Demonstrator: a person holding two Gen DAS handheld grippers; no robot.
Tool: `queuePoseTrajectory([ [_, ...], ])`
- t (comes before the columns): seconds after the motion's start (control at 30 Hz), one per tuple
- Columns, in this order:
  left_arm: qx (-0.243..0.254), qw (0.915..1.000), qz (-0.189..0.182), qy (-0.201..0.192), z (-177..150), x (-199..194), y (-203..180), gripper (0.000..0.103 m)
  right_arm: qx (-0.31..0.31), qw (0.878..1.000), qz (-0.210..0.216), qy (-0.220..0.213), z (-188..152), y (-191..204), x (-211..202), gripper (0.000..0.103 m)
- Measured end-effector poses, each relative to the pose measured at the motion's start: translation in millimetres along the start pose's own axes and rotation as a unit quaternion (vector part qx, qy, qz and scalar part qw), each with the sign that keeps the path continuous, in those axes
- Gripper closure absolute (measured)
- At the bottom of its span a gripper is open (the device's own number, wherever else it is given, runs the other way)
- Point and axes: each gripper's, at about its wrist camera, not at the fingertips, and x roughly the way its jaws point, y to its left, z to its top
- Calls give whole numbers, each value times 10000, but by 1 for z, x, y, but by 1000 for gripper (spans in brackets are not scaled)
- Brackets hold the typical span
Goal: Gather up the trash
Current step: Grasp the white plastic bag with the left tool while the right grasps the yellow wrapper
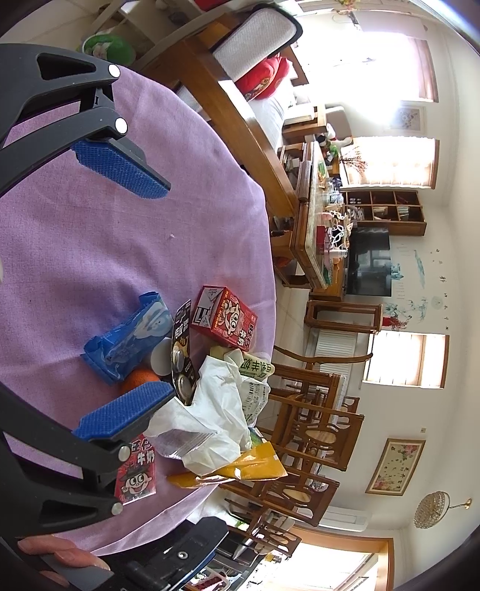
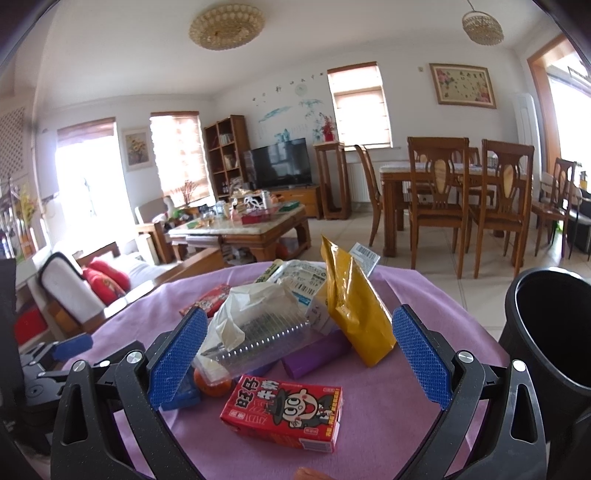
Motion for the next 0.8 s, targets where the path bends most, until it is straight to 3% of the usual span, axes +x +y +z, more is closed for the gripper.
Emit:
queuePoseTrajectory([
  [0.1, -203, 9993, -277, 128, 1, 3, 10, 5, 84, 9994, 255, 219, 1, -5, 4, 4],
  [0.17, -396, 9953, -820, 318, 2, 7, 24, 5, 177, 9983, 450, 329, 7, -15, 4, 4],
  [0.23, -420, 9945, -837, 476, 7, 10, 36, 5, 417, 9946, 821, 477, 17, -32, 5, 4],
  [0.37, -410, 9900, -1145, 718, 21, 14, 55, 5, 756, 9822, 1492, 857, 35, -53, 15, 4],
  [0.53, -192, 9788, -1550, 1325, 21, 29, 44, 5, 887, 9574, 2285, 1528, 39, -35, 37, 5],
  [0.57, -239, 9771, -1622, 1354, 21, 29, 41, 5, 878, 9566, 2286, 1577, 43, -31, 40, 8],
  [0.7, -50, 9793, -1700, 1096, 37, 21, 25, 5, 889, 9737, 1641, 1308, 59, -34, 45, 12],
  [0.8, 44, 9736, -2074, 951, 60, 14, 3, 5, 877, 9792, 1279, 1311, 60, -45, 63, 13],
])
